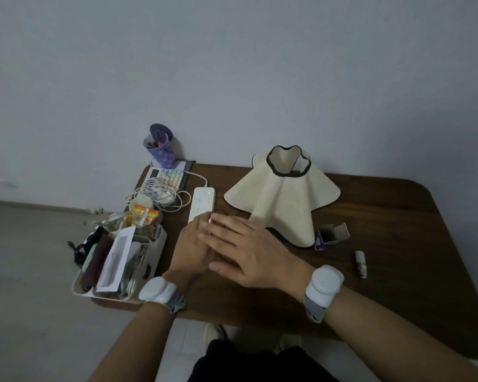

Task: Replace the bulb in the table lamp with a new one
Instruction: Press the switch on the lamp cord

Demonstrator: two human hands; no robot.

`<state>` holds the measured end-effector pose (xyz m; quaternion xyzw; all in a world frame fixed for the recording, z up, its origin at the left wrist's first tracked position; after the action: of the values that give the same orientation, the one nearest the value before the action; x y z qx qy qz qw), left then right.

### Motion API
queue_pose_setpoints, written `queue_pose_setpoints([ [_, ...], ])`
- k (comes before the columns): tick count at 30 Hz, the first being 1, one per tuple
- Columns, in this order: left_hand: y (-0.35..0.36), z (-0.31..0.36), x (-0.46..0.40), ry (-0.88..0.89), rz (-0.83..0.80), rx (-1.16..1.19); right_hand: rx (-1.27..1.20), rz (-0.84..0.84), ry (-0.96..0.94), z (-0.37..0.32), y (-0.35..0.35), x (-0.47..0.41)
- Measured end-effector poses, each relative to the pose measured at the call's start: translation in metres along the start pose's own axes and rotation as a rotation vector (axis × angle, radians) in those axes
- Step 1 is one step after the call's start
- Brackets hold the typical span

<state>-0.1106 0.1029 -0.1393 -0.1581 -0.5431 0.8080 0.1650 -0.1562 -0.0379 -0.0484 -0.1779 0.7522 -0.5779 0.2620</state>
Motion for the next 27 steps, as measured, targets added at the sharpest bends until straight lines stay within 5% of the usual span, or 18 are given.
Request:
queue_pose_setpoints([
  [8, 0.018, -0.005, 0.033, -0.075, -0.046, 0.098, -0.047, -0.211, -0.021, -0.004, 0.046, 0.033],
  [27, 0.089, 0.042, 0.010, 0.057, -0.162, 0.159, -0.129, -0.609, 0.455, 0.099, 0.129, 0.138],
])
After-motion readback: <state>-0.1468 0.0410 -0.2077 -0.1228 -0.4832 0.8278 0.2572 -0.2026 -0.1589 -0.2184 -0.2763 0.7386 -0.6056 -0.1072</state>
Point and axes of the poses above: each hand's wrist, its own x-axis away from the middle knuckle, its own y-axis out of the palm, z = x × y, the point moved 6 cm from there along -x, towards the middle knuckle, and after that the axes turned 14 degrees about y, right-handed, at the moved point
